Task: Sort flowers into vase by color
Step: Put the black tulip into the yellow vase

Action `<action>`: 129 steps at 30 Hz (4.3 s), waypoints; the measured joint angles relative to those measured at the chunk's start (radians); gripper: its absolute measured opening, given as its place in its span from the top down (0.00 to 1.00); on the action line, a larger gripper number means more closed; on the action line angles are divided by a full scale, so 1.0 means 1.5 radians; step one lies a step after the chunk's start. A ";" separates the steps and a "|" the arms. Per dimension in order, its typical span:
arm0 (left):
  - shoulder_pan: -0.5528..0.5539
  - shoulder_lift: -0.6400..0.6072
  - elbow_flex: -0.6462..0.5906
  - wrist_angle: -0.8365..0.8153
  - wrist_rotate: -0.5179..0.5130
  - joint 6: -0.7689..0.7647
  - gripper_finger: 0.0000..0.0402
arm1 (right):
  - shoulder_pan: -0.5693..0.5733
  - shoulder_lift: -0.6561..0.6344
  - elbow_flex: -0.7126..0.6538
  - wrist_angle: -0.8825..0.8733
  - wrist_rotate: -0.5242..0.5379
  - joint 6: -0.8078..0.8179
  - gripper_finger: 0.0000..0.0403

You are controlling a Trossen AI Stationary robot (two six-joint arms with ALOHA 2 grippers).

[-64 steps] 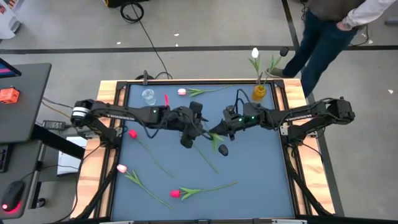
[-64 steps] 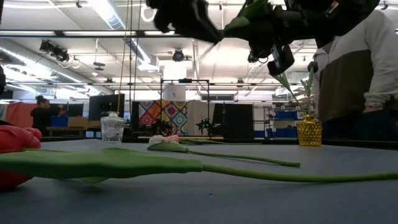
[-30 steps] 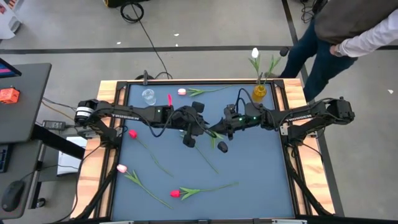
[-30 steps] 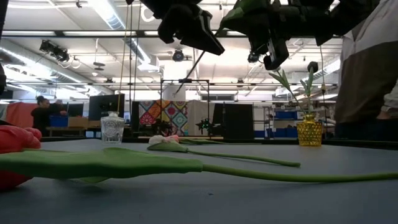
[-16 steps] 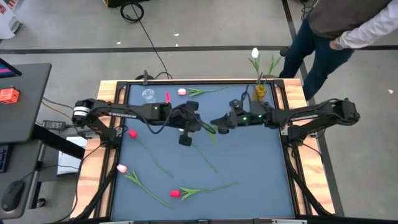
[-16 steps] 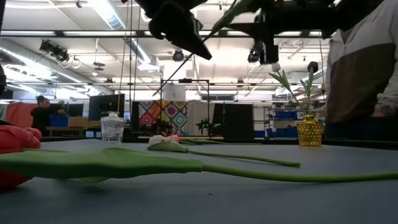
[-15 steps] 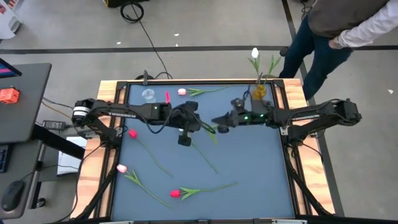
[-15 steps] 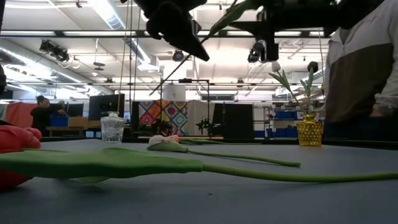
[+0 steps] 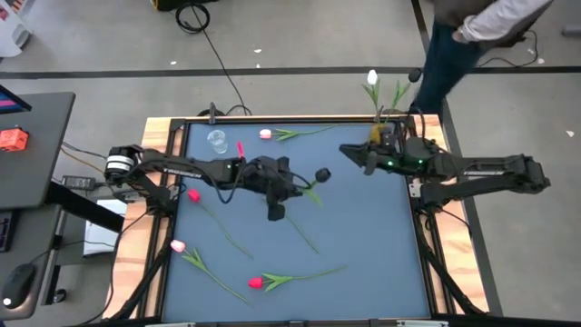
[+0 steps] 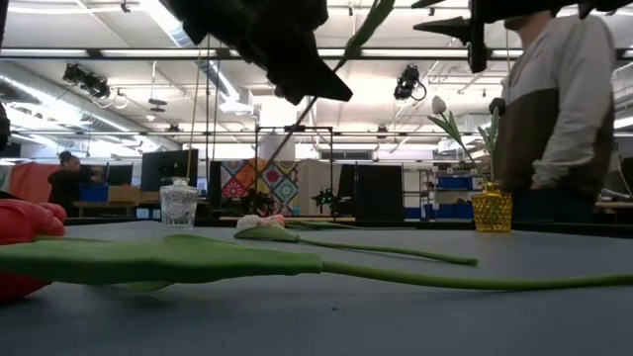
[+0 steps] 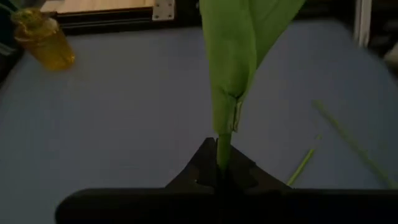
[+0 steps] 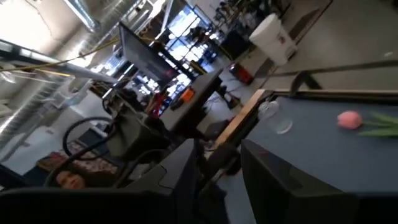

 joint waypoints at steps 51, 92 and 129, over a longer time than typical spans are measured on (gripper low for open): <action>0.102 0.000 -0.023 0.265 0.104 -0.381 1.00 | -0.058 0.366 0.078 0.350 -0.222 -0.169 0.71; 0.108 -0.236 -0.130 0.105 0.077 -0.204 0.56 | 0.024 0.156 0.078 -0.106 0.169 -0.321 0.96; 0.085 -0.376 -0.271 0.162 0.085 -0.189 0.56 | -0.108 0.071 0.076 -0.317 0.635 -0.290 0.96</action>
